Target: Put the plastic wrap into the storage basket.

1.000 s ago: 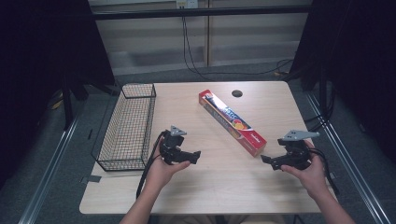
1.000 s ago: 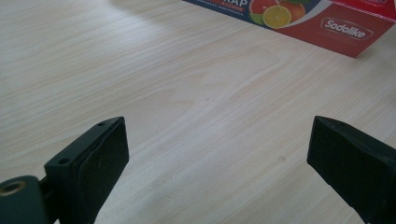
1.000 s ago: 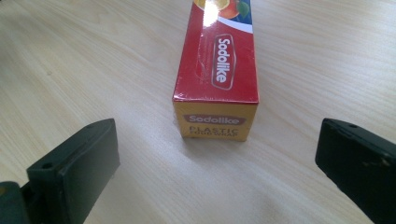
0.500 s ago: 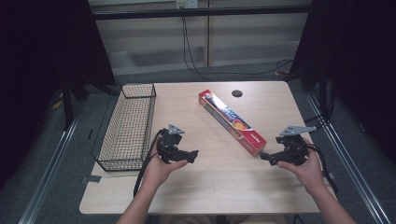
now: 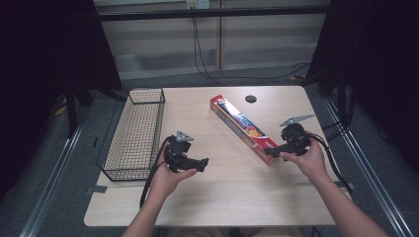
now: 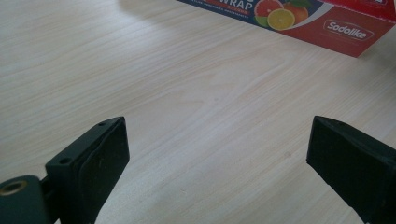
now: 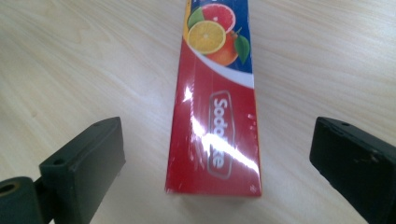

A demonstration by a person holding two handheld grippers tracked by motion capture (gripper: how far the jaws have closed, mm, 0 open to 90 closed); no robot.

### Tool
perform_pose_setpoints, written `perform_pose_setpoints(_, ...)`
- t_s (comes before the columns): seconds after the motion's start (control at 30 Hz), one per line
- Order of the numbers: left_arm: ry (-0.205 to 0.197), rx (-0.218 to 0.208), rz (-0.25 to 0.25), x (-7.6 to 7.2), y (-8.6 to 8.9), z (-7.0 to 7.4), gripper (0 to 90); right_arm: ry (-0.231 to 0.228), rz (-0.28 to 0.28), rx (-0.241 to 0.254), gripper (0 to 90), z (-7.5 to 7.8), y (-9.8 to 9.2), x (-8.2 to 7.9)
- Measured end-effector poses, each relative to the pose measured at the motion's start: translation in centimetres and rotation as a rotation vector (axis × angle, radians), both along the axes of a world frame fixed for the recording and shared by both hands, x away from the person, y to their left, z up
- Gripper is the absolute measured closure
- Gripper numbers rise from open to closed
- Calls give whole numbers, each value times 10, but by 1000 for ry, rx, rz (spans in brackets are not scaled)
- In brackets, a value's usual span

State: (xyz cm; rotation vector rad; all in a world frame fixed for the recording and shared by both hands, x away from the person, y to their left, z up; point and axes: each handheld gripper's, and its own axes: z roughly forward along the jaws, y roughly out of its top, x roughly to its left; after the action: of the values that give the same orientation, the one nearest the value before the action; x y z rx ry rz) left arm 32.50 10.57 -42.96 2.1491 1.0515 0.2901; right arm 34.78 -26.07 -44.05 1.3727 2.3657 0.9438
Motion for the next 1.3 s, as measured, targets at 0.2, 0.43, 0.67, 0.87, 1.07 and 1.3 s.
perform_pose_setpoints(0.2, 0, 4, -2, 0, 0, 0, 58, 58, -29, -30, 48, -5, 8, 21)
perform_pose_setpoints(0.43, -3, -5, -4, -1, 0, 0, 59, 77, -22, -27, 49, -5, 19, 36)
perform_pose_setpoints(0.67, 0, 14, -26, 0, -1, 0, 58, 84, -19, -25, 53, -5, 27, 45)
perform_pose_setpoints(0.87, -2, 17, -34, -1, -1, 0, 57, 84, -24, -23, 53, -8, 32, 53)
perform_pose_setpoints(1.07, -3, 3, -26, -1, -2, 0, 57, 79, -10, -52, 53, -10, 37, 58)
perform_pose_setpoints(1.3, 4, 0, -22, -2, -4, -1, 57, 75, -11, -46, 55, -12, 46, 63)
